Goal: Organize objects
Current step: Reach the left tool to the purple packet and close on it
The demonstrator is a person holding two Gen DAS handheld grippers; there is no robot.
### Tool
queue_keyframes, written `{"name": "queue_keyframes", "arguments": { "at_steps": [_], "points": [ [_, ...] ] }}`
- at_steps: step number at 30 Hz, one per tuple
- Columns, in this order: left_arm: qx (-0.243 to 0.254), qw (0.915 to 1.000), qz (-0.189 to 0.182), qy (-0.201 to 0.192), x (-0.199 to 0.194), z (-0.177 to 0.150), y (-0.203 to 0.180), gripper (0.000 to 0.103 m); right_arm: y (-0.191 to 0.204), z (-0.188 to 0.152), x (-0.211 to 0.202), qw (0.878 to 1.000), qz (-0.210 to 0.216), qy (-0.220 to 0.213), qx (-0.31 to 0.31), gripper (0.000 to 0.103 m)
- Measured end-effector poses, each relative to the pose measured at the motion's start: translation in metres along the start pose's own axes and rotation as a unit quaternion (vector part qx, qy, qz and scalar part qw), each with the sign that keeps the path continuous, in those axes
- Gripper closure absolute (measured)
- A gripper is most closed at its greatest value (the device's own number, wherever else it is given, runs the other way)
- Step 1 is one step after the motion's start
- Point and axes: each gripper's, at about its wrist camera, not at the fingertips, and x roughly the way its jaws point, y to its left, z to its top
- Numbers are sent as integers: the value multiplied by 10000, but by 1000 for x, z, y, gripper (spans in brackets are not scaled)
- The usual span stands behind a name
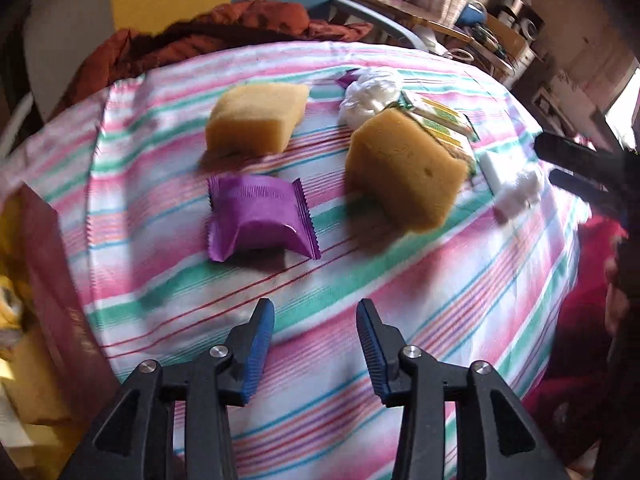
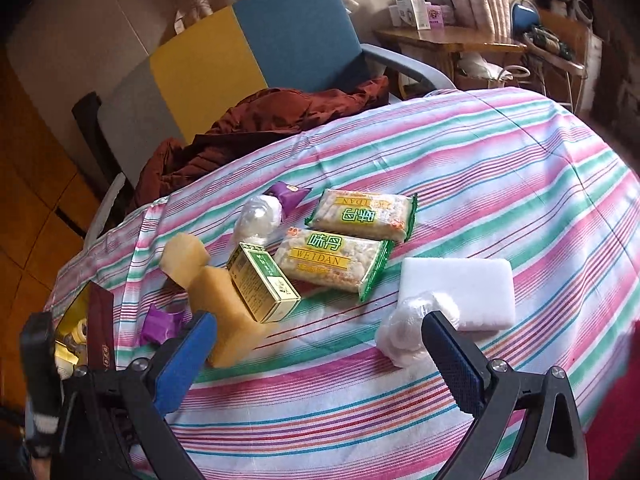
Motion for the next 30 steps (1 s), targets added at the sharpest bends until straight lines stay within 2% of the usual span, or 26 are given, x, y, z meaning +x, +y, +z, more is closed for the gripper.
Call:
{"name": "queue_keyframes", "arguments": {
  "at_steps": [3,5,7,9,12,14,20,26,30],
  "points": [
    [184,9998,36,-104,-17,7,5,54,3,-1,0,10000,-13,13,-71,0],
    [228,9997,-72,24,-17,15,9,53,5,-3,0,9999,-12,22,-101,0],
    [-255,9976,-541,340,-10,20,21,53,4,-3,1,9999,-30,54,-97,0],
    [-862,9901,-981,522,-1,24,33,53,4,-3,1,10000,-15,67,-65,0],
    [-1394,9836,-1047,472,10,32,40,52,3,-3,1,10000,4,68,-39,0],
    [-1856,9752,-1125,442,18,40,50,53,3,-3,2,9999,25,101,-29,0],
    [-2018,9760,-786,244,33,72,58,49,3,-4,5,9997,129,206,-5,0],
    [-1311,9901,-231,445,47,81,35,45,1,-4,4,9995,224,199,81,0],
    [-968,9945,21,403,53,76,28,46,0,-3,4,9993,276,209,118,0]
  ]
}}
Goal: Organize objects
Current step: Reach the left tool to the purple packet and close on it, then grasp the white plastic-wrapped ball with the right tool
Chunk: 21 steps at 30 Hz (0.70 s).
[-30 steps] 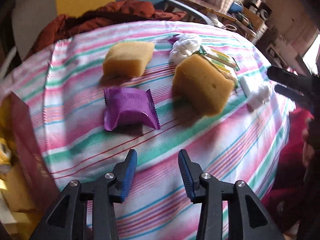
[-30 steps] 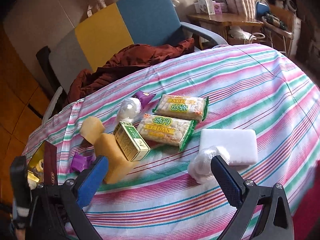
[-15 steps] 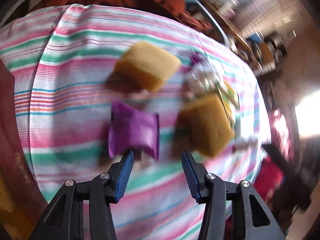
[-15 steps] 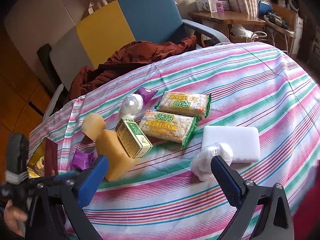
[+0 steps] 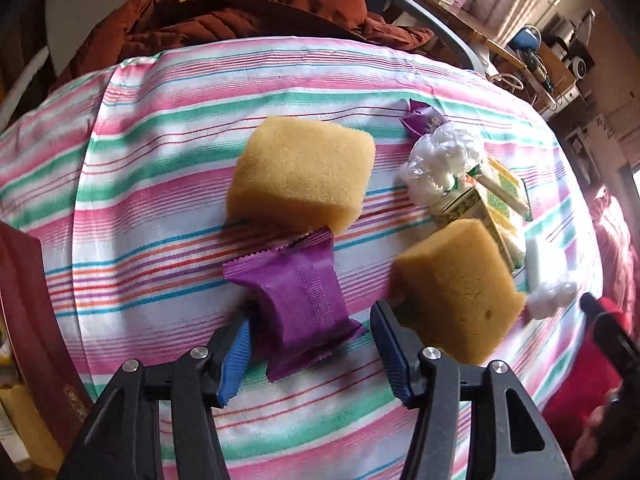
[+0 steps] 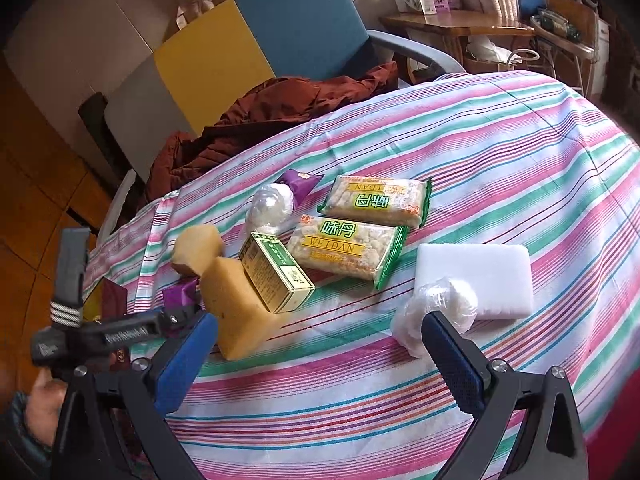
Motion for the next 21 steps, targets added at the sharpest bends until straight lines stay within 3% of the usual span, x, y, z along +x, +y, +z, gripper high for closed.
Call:
{"name": "queue_keyframes", "arguments": {
  "at_steps": [4,8,10,12,16,21],
  "points": [
    [-22,9998,-5,-210,1,0,3,48,0,1,-3,10000,4,-93,6,0],
    [-267,9989,-115,-355,-2,-1,21,67,-2,3,-1,9999,-32,-91,44,0],
    [-229,9983,-262,-459,-3,-4,25,67,-2,3,-1,9999,-87,-97,30,0],
    [-138,9986,-180,-485,-6,-9,22,67,-6,5,-6,9996,-140,-237,71,0],
    [252,9978,56,-608,-13,-31,12,67,-35,9,-29,9945,-209,-734,723,0],
    [547,9957,73,-743,-15,-55,-3,67,-80,8,-55,9768,-341,-1178,1755,0]
  ]
}}
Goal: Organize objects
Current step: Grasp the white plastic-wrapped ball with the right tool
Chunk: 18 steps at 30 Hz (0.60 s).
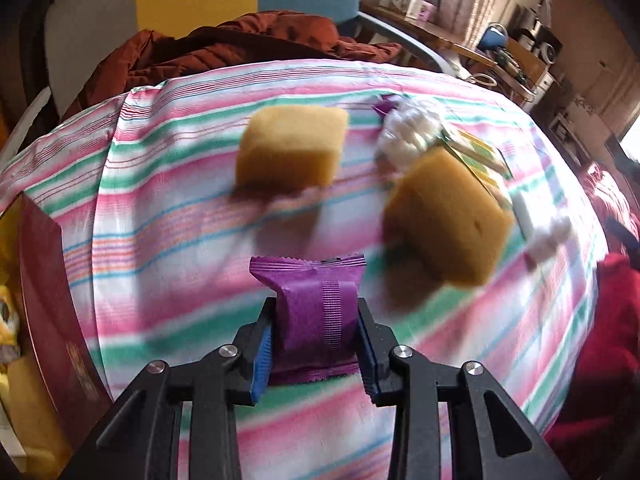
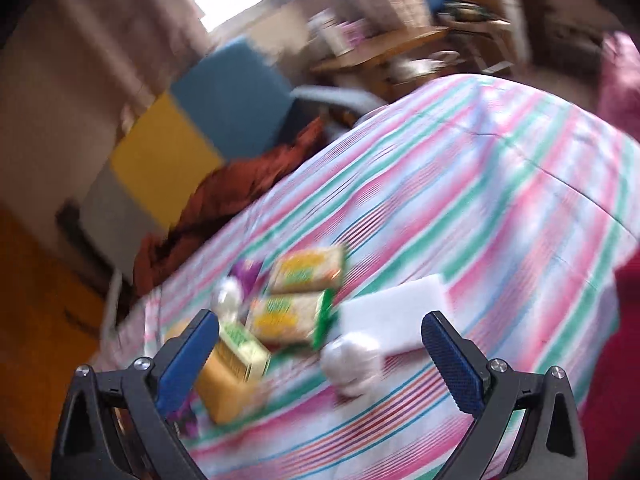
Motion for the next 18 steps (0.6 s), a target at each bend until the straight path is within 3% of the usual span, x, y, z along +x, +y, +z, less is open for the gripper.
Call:
{"name": "queue_keyframes", "arguments": {
  "at_steps": [6,10,12,18],
  "points": [
    [135,9997,32,-198,-11,-28,-11,68,-15,-1,20,9985,-281,412,234,8],
    [283,9988,99,-400,-14,-41,-17,68,-6,-10,36,9961,-363,795,-132,33],
    [300,9984,116,-459,-13,-43,-18,68,4,-17,49,9927,-382,1061,-421,34],
    [236,9984,70,-512,-13,-44,-16,68,14,-25,67,9860,-690,1284,-813,36]
  ]
}}
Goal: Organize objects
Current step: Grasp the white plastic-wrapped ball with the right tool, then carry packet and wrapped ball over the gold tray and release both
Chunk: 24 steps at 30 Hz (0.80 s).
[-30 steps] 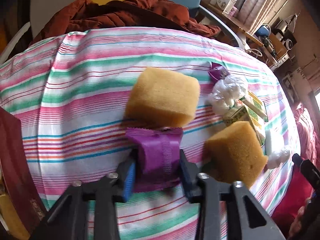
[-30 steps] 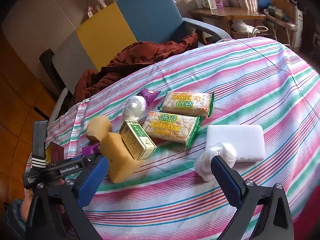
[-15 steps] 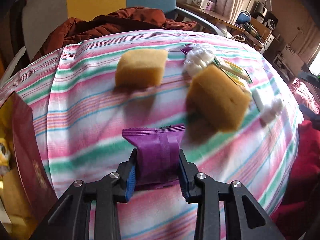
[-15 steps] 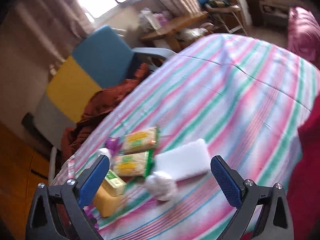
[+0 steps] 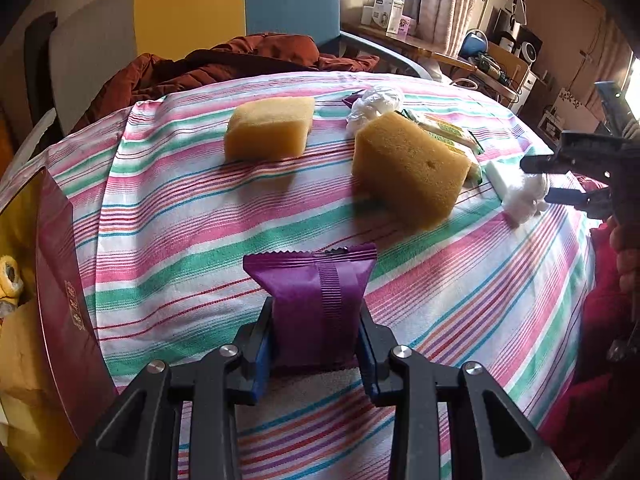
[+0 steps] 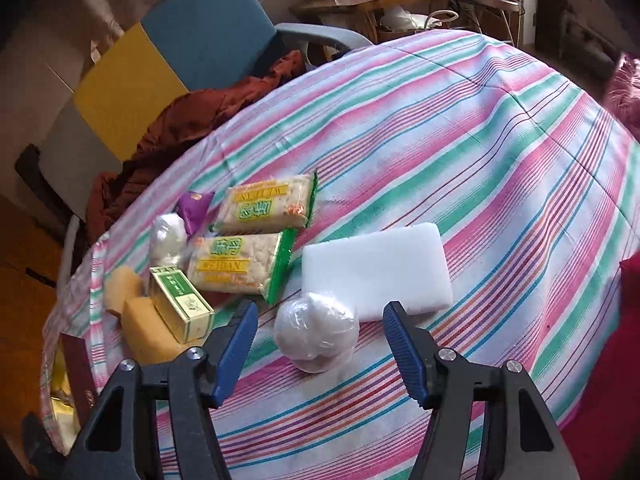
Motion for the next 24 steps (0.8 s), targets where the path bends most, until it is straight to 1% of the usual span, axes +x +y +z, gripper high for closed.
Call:
{"name": "queue_keyframes", "arguments": {
  "at_steps": [3,4,5,6,7,11,13,14,19,22,24],
  "points": [
    [-3,10000,18,-31,1,0,-2,68,4,0,9,9996,-162,130,-169,37],
    [-8,10000,14,-46,2,0,-2,68,6,-2,12,9992,-234,186,-251,41],
    [-6,10000,10,-61,2,-1,-1,68,9,-3,15,9986,-314,241,-341,54],
    [7,10000,9,-71,1,-2,-1,68,10,-4,16,9983,-344,252,-403,61],
    [28,10000,12,-83,1,-2,-1,68,12,-5,16,9979,-389,227,-472,65],
    [-18,9999,17,-128,-2,-3,-1,69,18,-4,12,9966,-456,75,-675,66],
    [-131,9998,-116,-101,-7,-4,0,69,17,-4,5,9968,-413,-61,-688,66],
    [-183,9995,-194,-172,-15,-5,0,69,18,-3,1,9969,-372,-157,-674,66],
    [-85,9972,-341,-664,-65,-12,-4,69,22,-2,-17,9965,-16,-524,-654,66],
    [-273,9953,-389,-842,-91,-15,8,69,32,-4,-26,9949,361,-612,-713,66],
    [-408,9936,-283,-1013,-110,-18,19,69,44,-7,-31,9929,568,-624,-840,66]
  ]
}}
